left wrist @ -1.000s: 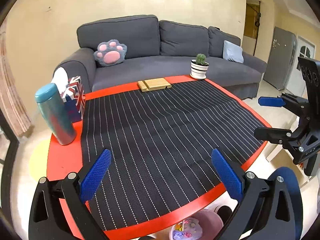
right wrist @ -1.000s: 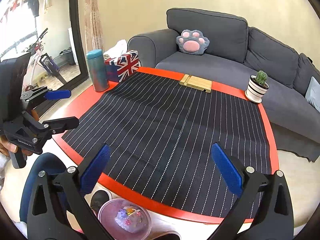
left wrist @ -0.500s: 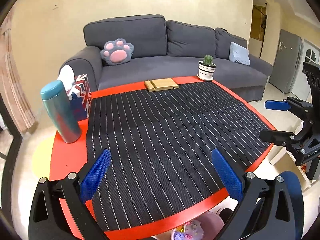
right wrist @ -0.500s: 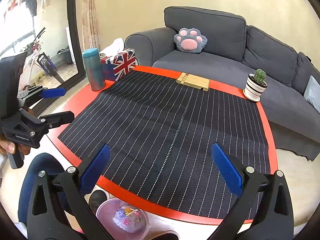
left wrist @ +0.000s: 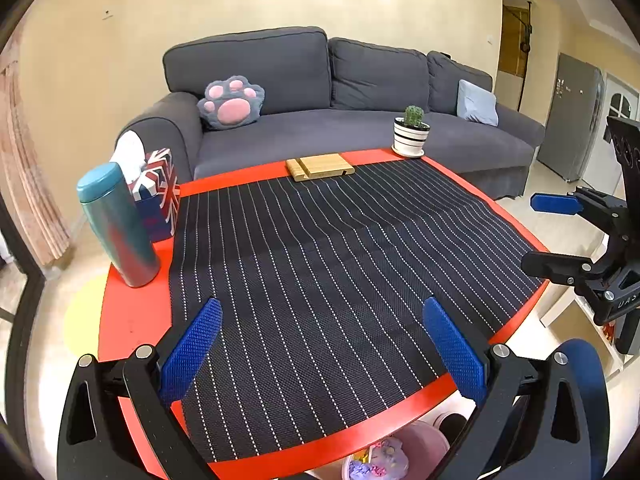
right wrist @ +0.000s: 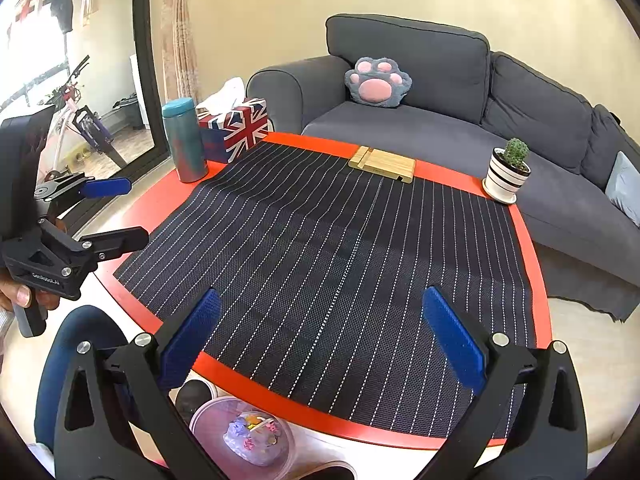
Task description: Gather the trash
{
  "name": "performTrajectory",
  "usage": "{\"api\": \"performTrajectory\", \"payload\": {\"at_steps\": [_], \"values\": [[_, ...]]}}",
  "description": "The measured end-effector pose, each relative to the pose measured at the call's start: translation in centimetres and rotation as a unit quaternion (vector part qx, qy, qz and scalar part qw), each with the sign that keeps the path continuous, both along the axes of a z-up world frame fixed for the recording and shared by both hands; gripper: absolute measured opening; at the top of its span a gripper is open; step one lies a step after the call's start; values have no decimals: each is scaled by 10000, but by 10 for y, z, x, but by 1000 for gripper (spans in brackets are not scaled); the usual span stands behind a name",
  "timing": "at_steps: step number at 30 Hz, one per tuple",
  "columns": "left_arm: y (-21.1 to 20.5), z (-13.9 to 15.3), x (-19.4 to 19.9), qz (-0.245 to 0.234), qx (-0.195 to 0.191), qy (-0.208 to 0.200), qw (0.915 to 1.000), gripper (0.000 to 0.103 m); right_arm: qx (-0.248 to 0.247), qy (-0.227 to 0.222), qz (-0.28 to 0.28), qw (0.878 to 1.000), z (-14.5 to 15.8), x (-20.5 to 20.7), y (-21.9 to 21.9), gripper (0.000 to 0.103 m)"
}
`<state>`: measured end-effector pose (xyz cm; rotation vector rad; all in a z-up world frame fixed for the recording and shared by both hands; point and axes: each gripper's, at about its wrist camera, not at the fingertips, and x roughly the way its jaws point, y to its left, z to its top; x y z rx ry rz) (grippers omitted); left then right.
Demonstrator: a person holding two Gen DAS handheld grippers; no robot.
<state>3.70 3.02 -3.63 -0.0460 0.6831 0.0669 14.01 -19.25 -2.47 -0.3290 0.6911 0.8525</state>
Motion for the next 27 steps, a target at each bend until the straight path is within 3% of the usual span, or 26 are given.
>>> {"api": "performTrajectory", "payload": {"at_steps": [27], "values": [[-1,-1,0,-3,-42,14,10000,97,-59,22,20,10000,-2,0,2,99]]}}
